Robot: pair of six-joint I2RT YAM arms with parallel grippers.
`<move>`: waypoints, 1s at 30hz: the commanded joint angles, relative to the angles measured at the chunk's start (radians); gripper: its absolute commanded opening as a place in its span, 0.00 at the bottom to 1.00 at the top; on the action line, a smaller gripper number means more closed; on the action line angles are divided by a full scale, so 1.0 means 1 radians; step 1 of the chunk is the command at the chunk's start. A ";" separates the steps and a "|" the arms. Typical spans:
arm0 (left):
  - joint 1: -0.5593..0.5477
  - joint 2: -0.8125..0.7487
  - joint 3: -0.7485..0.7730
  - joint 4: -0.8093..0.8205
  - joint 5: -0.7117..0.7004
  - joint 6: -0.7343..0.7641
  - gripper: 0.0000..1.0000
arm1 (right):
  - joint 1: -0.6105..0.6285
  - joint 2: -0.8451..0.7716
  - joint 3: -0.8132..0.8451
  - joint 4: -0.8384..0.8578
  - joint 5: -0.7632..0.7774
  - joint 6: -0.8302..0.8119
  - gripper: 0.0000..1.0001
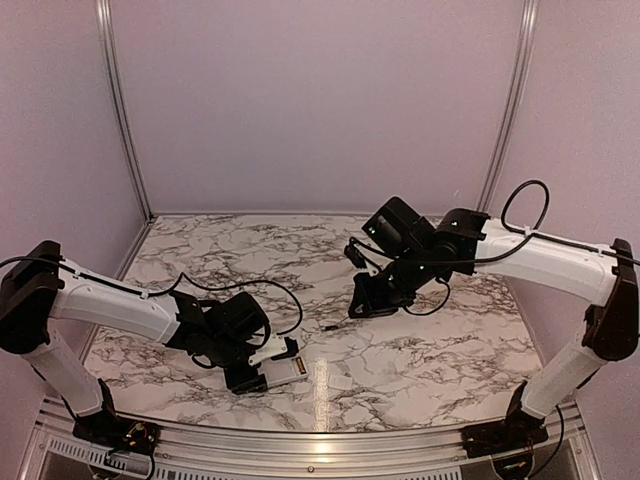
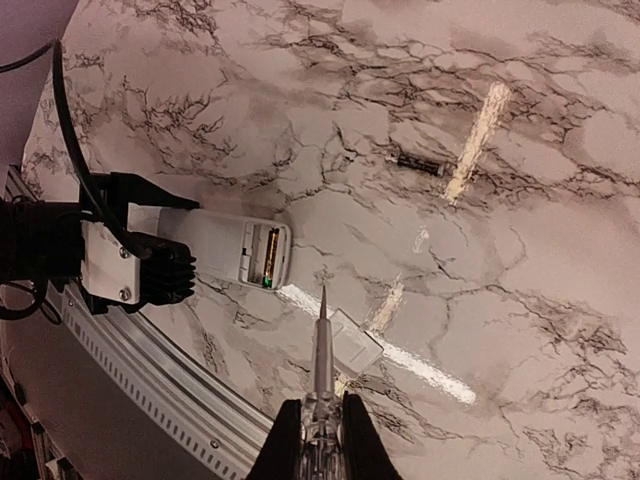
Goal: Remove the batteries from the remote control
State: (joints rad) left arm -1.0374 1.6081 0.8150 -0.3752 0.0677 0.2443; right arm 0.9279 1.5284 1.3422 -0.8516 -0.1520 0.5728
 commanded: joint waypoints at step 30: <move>0.060 -0.395 -0.151 0.113 -0.143 -0.716 0.96 | 0.106 0.268 0.226 -0.040 -0.004 -0.066 0.00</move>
State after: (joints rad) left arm -0.9874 1.1995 0.6353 -0.2096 -0.1219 -0.3573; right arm 1.0039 1.7699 1.5032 -0.8539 -0.1768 0.5320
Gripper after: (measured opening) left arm 0.983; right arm 0.107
